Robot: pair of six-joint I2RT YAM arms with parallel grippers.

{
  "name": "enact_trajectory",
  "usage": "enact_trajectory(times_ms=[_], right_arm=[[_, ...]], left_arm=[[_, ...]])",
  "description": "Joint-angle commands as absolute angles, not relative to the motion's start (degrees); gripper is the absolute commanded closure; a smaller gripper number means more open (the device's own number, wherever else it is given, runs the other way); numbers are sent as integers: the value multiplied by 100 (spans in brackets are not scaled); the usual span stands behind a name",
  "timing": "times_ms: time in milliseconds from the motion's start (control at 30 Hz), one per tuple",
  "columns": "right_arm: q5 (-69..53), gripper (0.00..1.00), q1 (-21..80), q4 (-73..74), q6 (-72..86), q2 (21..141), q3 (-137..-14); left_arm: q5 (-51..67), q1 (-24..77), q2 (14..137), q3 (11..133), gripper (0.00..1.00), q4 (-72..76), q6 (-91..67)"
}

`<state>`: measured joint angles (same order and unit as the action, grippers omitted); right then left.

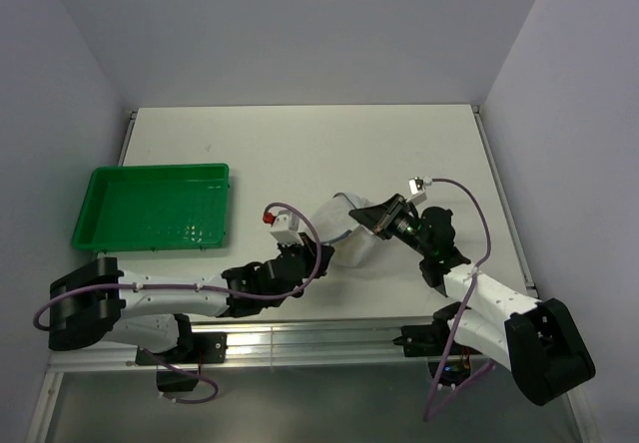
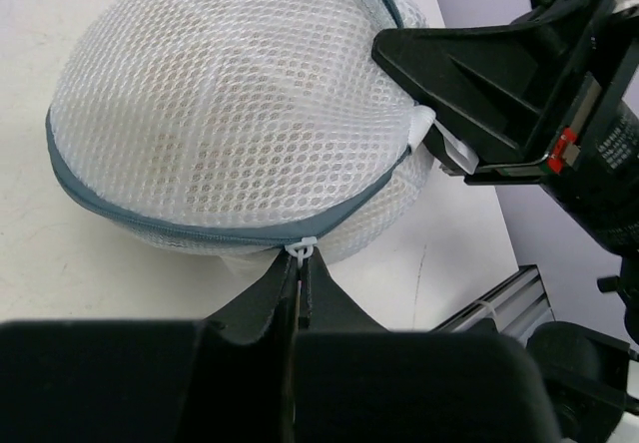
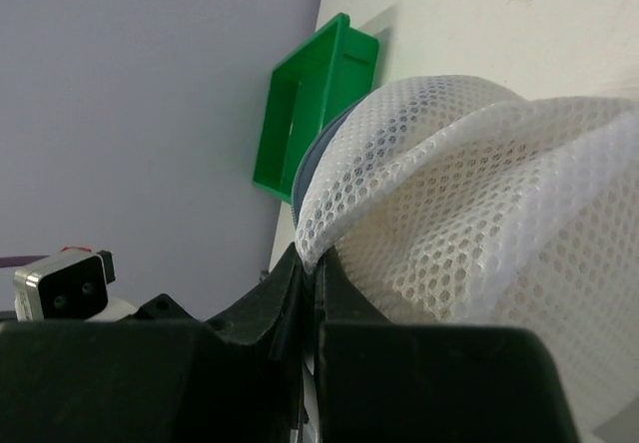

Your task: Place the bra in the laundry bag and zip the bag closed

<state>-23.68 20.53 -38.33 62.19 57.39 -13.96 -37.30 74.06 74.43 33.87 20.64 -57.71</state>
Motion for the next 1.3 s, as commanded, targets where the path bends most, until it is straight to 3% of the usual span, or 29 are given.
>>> enact_trajectory(times_ms=[0,233,267,333,367,467,633,800,1267], right_arm=[[-2777,100,1837,-3999,5968,5836,-1740],[-3234,97,1600,-3474,5415,5906,-2081],[-3243,77,1617,-3150,5327,5915,-2135],[-3165,49,1617,-2963,5213,5784,-2136],[-3094,26,1652,-2640,5142,5679,-2144],[-2550,11,1749,-1709,4808,5073,-2206],[-1375,10,2065,-678,4860,3597,-1926],[-985,10,2328,210,4974,2543,-1776],[-176,11,2944,1520,5318,1899,-1714]], left_arm=[[-3805,7418,7058,3226,100,1960,-5687],[-4087,7427,6443,2786,100,1670,-5696],[-4139,7453,6329,2795,100,1661,-5652],[-4420,7585,6337,2987,100,1478,-5555],[-4517,7628,6459,3093,100,1381,-5546],[-4719,7743,6880,3524,100,1362,-5335],[-4729,7805,7470,4033,100,1705,-4958],[-4834,7954,7918,4377,100,1802,-4746],[-5044,8042,8394,4702,100,2373,-4562]])
